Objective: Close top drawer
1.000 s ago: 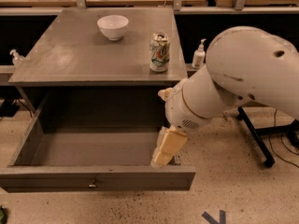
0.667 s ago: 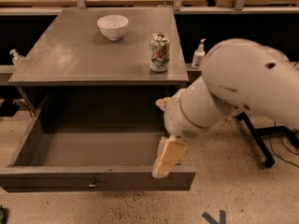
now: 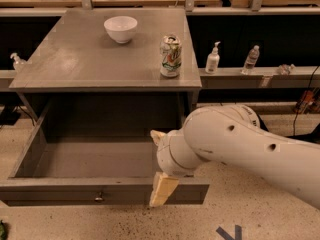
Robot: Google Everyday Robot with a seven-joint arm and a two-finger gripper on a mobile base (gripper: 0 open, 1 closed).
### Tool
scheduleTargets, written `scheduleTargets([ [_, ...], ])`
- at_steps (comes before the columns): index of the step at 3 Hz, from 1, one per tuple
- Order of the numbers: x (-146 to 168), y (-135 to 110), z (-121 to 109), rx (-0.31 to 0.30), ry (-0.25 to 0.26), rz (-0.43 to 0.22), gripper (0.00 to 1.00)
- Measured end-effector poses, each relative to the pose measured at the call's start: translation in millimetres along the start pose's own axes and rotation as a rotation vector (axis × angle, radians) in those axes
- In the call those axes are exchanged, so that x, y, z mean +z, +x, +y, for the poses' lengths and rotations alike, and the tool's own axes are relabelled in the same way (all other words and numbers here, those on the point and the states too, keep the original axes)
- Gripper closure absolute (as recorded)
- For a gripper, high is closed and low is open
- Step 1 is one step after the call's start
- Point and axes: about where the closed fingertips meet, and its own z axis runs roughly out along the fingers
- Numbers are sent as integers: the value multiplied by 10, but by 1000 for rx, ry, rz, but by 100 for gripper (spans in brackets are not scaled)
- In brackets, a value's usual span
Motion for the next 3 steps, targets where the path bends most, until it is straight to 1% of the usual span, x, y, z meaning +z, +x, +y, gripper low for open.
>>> scheduleTargets([
  [1,269,30,8,-29,13,39,0],
  [2,504,73,51,-46,-1,83,15],
  [3,678,88,47,-56,-12,116,36],
])
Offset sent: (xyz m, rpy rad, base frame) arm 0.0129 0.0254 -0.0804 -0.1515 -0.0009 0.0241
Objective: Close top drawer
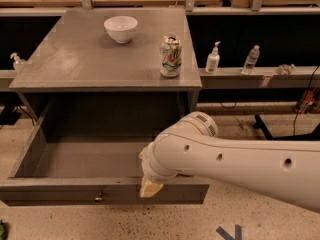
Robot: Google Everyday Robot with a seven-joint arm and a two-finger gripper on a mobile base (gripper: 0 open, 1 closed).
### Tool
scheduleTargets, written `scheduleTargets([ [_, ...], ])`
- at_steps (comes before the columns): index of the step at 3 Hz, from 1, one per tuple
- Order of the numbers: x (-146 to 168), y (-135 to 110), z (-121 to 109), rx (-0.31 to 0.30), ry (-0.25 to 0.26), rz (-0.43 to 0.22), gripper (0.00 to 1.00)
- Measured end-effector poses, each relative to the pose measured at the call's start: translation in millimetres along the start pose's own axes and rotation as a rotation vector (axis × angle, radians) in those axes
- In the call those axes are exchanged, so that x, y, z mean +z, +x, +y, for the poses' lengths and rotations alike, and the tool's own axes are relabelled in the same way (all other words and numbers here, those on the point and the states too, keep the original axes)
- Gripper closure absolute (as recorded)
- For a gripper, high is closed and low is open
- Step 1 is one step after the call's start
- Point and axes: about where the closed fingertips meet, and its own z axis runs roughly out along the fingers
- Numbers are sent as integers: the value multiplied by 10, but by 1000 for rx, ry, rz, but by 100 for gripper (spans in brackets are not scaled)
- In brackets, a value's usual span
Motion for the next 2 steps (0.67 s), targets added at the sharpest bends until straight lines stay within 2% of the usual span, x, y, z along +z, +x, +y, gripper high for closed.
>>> scheduleTargets([
  [1,62,18,-92,19,-7,18,36],
  [2,126,124,-437,74,-7,31,36],
])
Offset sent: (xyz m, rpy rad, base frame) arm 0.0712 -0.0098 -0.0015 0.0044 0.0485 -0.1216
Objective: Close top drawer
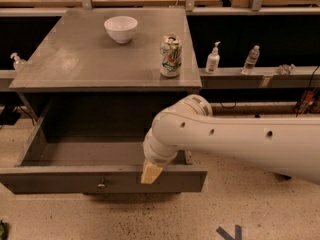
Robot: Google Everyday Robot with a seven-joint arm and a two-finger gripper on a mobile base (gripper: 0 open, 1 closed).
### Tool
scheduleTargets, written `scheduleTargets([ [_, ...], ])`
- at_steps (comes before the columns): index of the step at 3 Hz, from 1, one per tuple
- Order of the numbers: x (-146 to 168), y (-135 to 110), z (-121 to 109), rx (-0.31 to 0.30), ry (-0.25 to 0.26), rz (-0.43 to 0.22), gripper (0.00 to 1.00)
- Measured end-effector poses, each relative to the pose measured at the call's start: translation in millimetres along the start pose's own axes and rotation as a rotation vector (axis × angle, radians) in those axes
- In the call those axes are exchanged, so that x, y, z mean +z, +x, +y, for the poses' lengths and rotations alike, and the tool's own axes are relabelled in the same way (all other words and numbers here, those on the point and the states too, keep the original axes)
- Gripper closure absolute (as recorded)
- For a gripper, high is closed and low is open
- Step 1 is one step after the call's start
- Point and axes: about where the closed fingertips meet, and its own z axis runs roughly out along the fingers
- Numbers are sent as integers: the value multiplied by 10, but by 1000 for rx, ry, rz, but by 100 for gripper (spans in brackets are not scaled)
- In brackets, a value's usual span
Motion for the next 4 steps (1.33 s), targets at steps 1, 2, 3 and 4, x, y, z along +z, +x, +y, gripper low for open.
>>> scheduleTargets([
  [1,42,30,-278,25,1,8,36],
  [2,92,65,-520,46,3,8,40],
  [3,146,80,-748,70,12,9,44],
  [4,165,100,-869,86,18,8,43],
])
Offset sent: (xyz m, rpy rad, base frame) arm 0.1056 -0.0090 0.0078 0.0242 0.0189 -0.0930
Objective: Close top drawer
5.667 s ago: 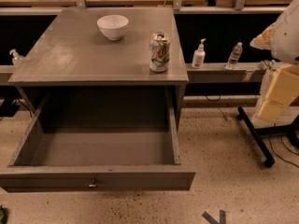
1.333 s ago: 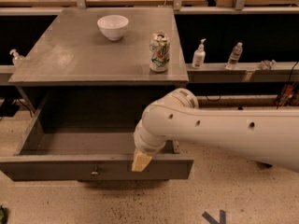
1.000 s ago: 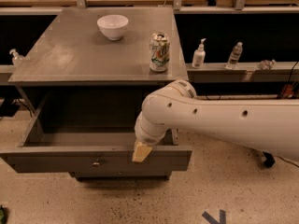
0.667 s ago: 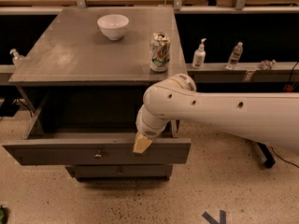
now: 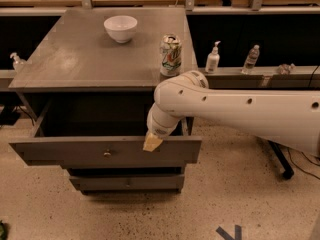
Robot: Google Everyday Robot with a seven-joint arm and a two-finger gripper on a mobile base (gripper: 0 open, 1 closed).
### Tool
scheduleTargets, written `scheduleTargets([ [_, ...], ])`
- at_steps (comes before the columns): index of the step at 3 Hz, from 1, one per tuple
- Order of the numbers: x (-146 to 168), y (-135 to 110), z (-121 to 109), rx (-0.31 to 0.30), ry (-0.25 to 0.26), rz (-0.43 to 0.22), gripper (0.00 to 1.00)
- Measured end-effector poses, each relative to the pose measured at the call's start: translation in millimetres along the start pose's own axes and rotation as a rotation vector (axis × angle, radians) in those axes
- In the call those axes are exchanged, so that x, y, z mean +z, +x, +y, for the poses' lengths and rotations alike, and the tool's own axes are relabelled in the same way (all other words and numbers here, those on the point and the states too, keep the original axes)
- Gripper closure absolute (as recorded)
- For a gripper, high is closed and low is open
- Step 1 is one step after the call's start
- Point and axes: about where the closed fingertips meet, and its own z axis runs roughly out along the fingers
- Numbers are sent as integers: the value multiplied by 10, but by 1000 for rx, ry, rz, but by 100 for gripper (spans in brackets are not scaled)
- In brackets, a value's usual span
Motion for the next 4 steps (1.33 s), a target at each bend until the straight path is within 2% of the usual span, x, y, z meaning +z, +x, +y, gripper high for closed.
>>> scheduleTargets([
  [1,-8,19,-213,27,12,-2,42],
  [3,-119,47,-382,41,29,-13,42],
  [4,-119,47,-382,41,29,-13,42],
])
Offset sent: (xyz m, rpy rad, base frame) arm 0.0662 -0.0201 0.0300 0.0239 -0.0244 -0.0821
